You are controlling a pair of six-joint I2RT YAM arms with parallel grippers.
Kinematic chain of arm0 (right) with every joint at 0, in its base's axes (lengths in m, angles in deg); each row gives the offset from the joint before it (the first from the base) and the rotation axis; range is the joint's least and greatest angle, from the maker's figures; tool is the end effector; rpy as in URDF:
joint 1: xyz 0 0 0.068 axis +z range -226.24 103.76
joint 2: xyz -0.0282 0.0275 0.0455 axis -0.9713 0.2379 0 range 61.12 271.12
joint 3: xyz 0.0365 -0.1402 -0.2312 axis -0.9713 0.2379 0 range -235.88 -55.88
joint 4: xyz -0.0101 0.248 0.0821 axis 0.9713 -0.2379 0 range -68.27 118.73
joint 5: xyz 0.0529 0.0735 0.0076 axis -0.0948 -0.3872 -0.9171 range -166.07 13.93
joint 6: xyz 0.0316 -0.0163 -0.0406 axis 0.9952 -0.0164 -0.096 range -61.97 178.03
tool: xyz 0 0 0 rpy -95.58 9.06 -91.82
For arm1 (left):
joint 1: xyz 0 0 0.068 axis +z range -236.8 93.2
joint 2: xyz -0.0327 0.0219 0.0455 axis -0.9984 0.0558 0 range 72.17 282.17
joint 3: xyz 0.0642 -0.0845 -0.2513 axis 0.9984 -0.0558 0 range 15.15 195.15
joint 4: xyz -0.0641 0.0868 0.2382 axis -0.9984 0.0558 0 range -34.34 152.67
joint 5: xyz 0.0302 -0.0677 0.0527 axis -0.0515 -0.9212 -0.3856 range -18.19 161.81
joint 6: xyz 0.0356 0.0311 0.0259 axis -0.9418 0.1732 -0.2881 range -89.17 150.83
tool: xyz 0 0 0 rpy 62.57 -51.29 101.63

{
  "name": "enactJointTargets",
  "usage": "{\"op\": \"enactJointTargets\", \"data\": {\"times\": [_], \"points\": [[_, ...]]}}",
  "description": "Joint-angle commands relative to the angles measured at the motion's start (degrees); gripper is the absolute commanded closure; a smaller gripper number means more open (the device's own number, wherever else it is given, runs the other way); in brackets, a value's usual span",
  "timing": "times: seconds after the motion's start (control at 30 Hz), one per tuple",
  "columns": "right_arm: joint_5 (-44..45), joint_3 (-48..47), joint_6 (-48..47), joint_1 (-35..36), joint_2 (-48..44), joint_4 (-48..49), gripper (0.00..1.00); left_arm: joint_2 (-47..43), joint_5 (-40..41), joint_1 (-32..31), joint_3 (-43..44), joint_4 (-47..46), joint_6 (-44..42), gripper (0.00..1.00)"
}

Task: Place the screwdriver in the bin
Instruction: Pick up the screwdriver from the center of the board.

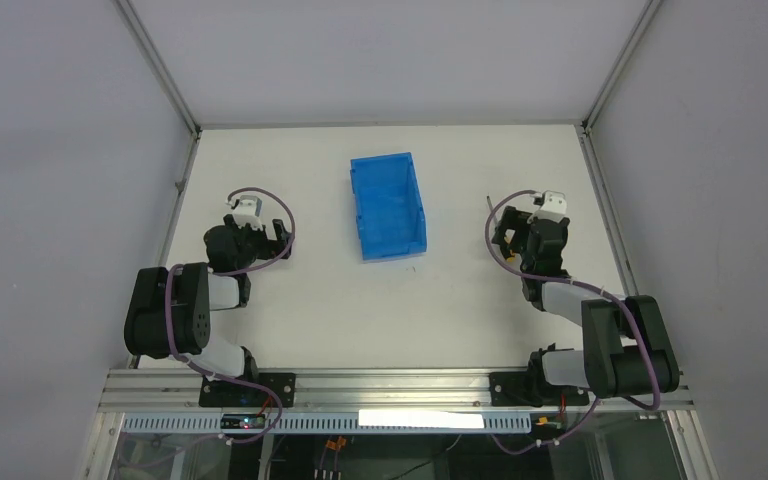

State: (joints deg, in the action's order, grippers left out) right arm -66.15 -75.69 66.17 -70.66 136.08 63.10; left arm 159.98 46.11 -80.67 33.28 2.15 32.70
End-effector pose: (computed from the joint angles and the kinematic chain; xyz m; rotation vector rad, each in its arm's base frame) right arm 0.2420 0.0175 0.1629 0.1583 1.9213 -0.0071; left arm 0.2534 0.0117 0.1388 0.1834 1.8305 -0.3627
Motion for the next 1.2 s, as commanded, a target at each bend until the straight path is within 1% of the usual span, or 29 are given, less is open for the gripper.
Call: {"op": "enactJointTargets", "data": {"times": [0.0, 0.1, 0.17, 0.27, 0.4, 0.5, 0.63, 0.87, 1.07, 1.17], "points": [[3.42, -1.82, 1.95, -0.32, -0.34, 0.07, 0.01, -0.46, -1.12, 0.73, 0.28, -1.72, -0.73, 0.01], [3.02, -4.0, 1.99, -0.3, 1.15, -3.05, 0.01, -0.45, -1.12, 0.8, 0.28, -1.68, -0.73, 0.01], [0.96, -5.91, 1.31, -0.27, 2.33, -5.69, 0.01, -0.45, -1.11, 0.73, 0.24, -1.68, -0.73, 0.01], [-0.01, -7.01, 0.63, -0.28, 3.3, -6.99, 0.01, -0.45, -1.12, 0.72, 0.24, -1.69, -0.72, 0.01], [1.05, -7.33, 0.74, -0.23, 2.24, -8.02, 0.01, -0.45, -1.13, 0.74, 0.24, -1.68, -0.73, 0.01], [1.47, -8.63, 0.51, -0.22, 0.02, -11.48, 0.01, -0.45, -1.12, 0.79, 0.24, -1.68, -0.73, 0.01], [1.16, -12.55, -0.26, -0.23, -5.13, -19.99, 0.01, -0.45, -1.11, 0.8, 0.24, -1.68, -0.73, 0.01], [0.59, -22.91, -1.85, -0.28, -11.38, -36.08, 0.01, -0.45, -1.12, 0.76, 0.24, -1.68, -0.72, 0.01], [1.42, -35.31, -1.86, -0.23, -12.94, -48.94, 0.01, -0.49, -1.11, 0.73, 0.24, -1.67, -0.73, 0.01], [1.44, -41.28, -2.08, -0.22, -13.04, -53.65, 0.01, -0.45, -1.11, 0.76, 0.24, -1.68, -0.73, 0.01]]}}
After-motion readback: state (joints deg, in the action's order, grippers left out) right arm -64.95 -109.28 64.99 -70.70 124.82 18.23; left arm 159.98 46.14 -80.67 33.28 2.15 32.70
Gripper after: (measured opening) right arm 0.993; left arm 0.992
